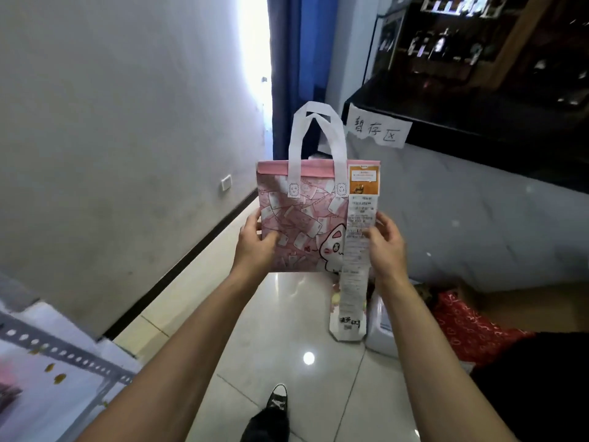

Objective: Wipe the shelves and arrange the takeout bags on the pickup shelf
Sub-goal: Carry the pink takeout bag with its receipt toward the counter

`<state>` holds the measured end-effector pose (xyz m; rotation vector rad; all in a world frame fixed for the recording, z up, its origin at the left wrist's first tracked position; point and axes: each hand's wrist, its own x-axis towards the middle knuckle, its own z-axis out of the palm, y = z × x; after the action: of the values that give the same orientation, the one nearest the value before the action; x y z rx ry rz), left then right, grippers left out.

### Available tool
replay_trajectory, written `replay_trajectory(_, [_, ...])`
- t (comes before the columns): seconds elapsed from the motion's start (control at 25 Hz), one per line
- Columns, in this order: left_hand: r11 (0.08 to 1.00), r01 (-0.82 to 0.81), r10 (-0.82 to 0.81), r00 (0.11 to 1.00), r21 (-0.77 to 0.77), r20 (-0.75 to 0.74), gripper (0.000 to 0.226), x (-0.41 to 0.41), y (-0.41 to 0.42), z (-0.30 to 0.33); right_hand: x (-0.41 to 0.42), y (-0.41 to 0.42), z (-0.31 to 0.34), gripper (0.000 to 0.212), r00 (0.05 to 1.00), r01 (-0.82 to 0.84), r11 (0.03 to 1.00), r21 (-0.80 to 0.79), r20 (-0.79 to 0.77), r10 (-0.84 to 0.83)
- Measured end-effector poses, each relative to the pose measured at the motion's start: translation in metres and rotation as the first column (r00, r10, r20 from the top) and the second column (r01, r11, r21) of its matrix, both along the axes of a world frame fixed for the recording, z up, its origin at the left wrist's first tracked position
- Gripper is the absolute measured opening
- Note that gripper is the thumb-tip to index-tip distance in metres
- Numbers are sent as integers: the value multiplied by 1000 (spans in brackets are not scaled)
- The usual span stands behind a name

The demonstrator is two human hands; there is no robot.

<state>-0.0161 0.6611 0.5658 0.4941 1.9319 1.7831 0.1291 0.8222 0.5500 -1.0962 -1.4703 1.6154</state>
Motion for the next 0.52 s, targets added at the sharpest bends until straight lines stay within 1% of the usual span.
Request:
replay_trajectory(0.2, [991, 130, -129, 991, 26, -38, 47, -66, 100, 19, -46, 80, 27, 35, 990, 137, 989, 59, -30, -136])
replay_trajectory(0.32, [978, 202, -200, 979, 43, -43, 48, -104, 157, 31, -72, 120, 48, 29, 977, 206, 976, 71, -73, -201])
replay_trajectory(0.4, [965, 257, -253, 965, 52, -75, 46, -125, 194, 41, -85, 147, 63, 27, 962, 264, 961, 85, -102, -255])
replay_trajectory(0.52, [947, 321, -318, 936, -6, -151, 48, -150, 244, 52, -98, 183, 78, 28, 945, 316, 942, 109, -122, -303])
